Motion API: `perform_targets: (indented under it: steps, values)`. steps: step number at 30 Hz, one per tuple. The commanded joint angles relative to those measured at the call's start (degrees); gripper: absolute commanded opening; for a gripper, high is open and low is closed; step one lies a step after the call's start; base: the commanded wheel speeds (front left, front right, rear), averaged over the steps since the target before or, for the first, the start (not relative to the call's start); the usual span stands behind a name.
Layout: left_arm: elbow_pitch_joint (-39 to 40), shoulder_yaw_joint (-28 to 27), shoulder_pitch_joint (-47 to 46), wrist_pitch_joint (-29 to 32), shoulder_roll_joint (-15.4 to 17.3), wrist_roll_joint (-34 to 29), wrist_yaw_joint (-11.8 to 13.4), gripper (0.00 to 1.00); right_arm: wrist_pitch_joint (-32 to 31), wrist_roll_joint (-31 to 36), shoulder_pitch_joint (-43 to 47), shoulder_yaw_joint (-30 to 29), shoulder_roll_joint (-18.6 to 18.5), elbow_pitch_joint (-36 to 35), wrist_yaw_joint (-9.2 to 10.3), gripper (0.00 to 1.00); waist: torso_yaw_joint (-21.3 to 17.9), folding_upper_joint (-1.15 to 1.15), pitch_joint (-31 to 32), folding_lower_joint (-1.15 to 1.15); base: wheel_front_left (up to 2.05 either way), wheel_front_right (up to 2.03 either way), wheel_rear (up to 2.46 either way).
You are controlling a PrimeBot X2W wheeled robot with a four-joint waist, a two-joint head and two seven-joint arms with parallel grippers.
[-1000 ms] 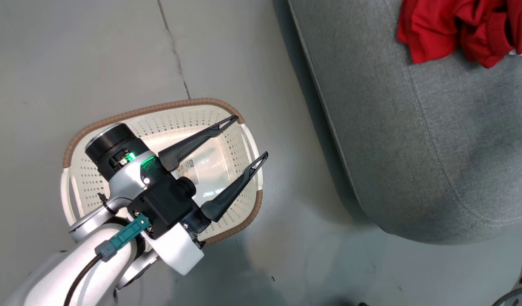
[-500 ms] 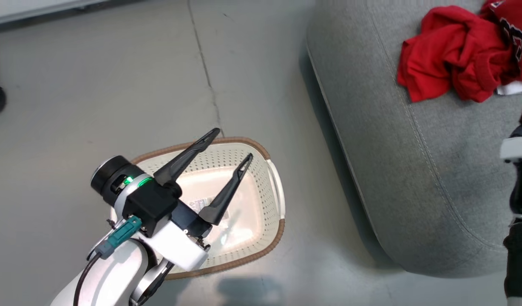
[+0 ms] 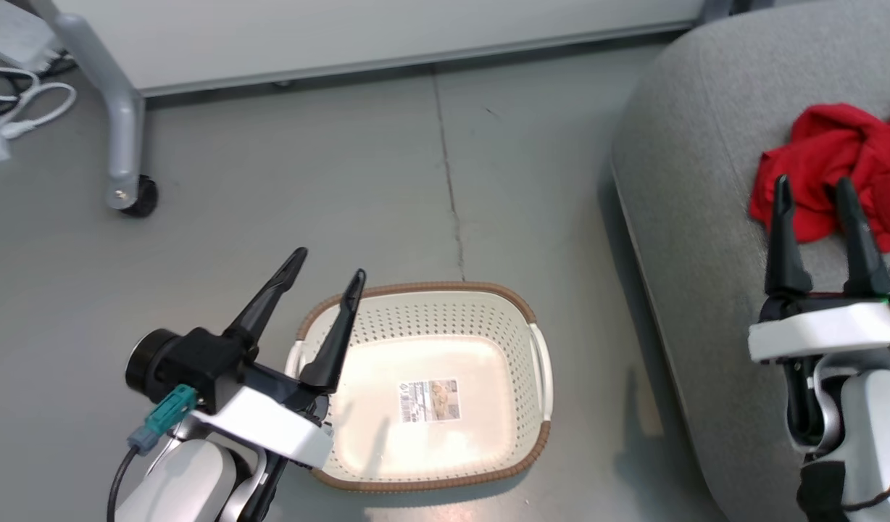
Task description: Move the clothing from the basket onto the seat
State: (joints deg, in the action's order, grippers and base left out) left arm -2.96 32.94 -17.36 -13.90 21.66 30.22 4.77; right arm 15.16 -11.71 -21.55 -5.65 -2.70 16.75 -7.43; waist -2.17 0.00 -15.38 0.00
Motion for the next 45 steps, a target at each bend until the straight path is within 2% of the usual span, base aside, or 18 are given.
perform_targets:
  steps: [1,10,20,24,31,39,45]
  values:
    - [-0.45,-0.88,1.04,-0.36,-0.04,0.50,0.68,1.00,0.10,-0.13,1.40,0.33,-0.36,-0.53,-0.12,1.00,2.39,0.00,2.44,0.00,0.00,0.00,0.00]
    - [-1.71,-7.80,7.16,-1.20,-0.69,3.42,3.66,1.00,-0.46,-1.13,7.09,6.39,-0.40,-1.63,-0.12,1.00,4.93,0.00,7.26,0.00,0.00,0.00,0.00]
    - [0.80,-17.94,13.87,-1.23,-1.46,2.03,5.30,1.00,-1.22,-1.07,12.15,6.64,-0.35,-3.04,-0.12,1.00,5.14,0.00,10.54,0.00,0.00,0.00,0.00]
    - [2.11,-21.10,16.69,-1.24,-2.53,0.96,4.81,1.00,-2.10,-0.92,14.22,6.62,-0.36,-4.67,-0.12,1.00,4.98,0.00,11.63,0.00,0.00,0.00,0.00]
    - [2.63,-24.09,20.13,-1.25,-4.78,-1.19,2.20,1.00,-3.42,-0.64,17.77,6.32,-0.35,-7.42,-0.12,1.00,4.62,0.00,13.41,0.00,0.00,0.00,0.00]
    - [1.09,-24.76,22.00,-1.24,-7.00,-4.07,-0.27,1.00,-4.66,-0.90,20.81,6.32,-0.34,-9.67,-0.12,1.00,4.41,0.00,14.78,0.00,0.00,0.00,0.00]
    - [-1.33,-23.35,21.77,-1.24,-6.85,-6.22,-1.59,1.00,-5.37,-0.80,21.98,6.16,-0.35,-10.61,-0.12,1.00,4.72,0.00,15.10,0.00,0.00,0.00,0.00]
